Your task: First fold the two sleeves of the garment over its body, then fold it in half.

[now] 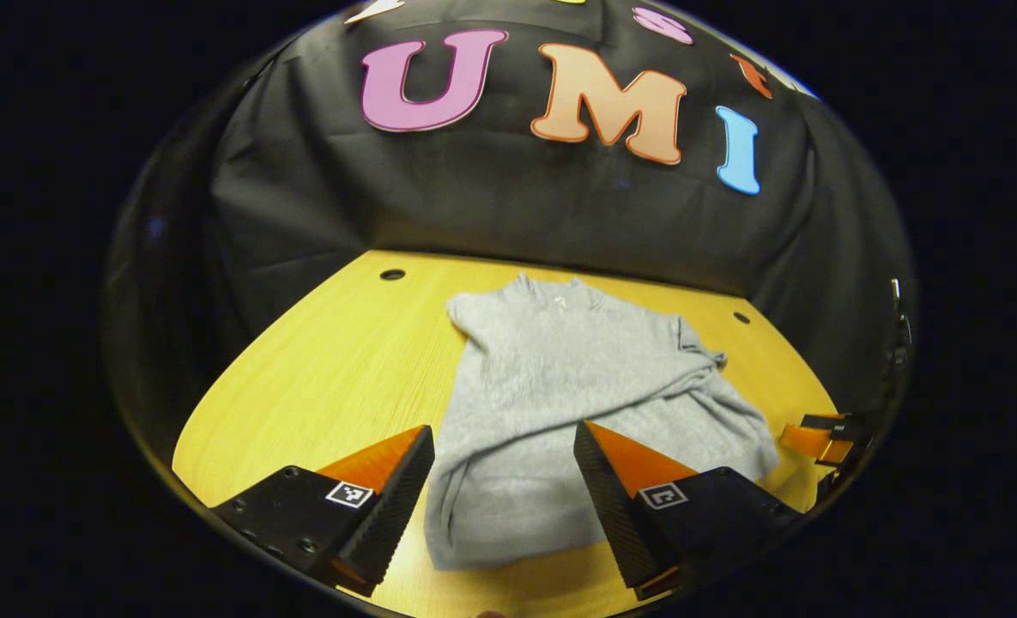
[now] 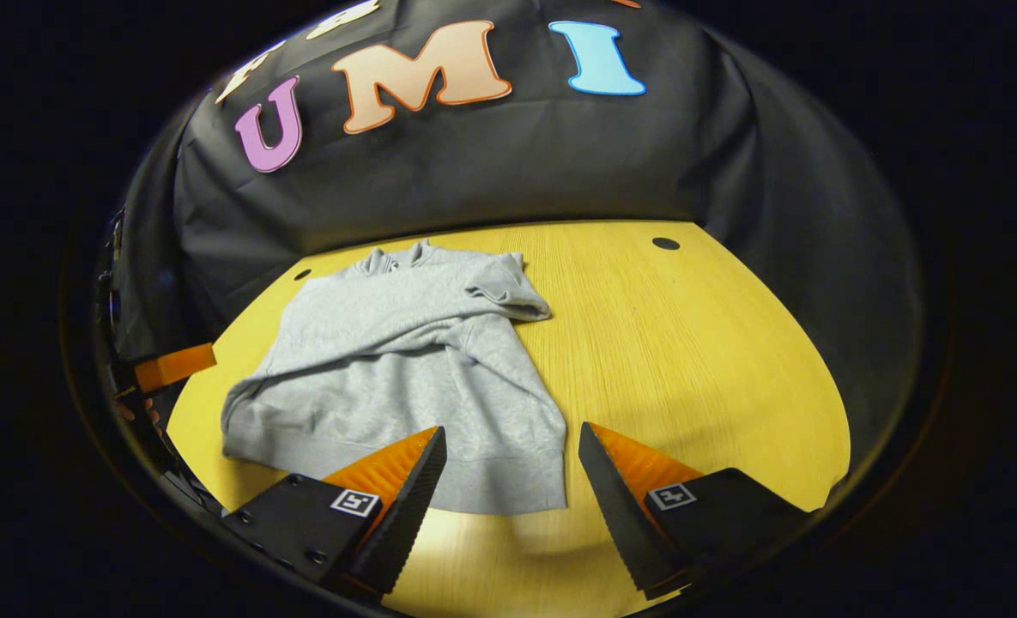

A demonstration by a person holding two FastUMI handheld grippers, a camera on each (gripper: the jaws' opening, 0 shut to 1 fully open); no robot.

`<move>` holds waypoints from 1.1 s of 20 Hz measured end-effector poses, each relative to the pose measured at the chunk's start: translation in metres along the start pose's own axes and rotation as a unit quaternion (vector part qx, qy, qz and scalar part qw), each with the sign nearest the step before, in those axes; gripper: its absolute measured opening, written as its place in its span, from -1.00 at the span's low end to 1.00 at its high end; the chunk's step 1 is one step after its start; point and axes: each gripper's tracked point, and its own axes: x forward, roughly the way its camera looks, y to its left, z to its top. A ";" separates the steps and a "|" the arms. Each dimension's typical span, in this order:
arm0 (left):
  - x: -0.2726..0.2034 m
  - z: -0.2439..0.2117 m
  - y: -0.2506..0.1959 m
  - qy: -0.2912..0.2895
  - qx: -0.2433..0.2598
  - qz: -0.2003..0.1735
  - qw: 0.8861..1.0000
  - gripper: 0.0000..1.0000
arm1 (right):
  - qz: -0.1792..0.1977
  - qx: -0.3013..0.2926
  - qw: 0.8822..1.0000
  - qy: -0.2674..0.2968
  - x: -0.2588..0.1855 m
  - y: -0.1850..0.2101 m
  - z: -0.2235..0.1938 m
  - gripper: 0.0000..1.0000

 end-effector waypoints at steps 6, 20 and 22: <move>-0.009 -0.055 0.003 0.046 -0.027 0.025 0.998 0.92 | 0.006 -0.029 0.999 0.029 0.015 -0.005 -0.025 0.86; 0.001 -0.108 0.007 0.091 -0.020 0.060 0.994 0.93 | 0.012 -0.054 0.997 0.055 0.035 0.002 -0.051 0.79; 0.002 -0.108 0.006 0.085 -0.009 0.053 0.995 0.84 | 0.017 -0.055 0.997 0.055 0.032 0.004 -0.050 0.70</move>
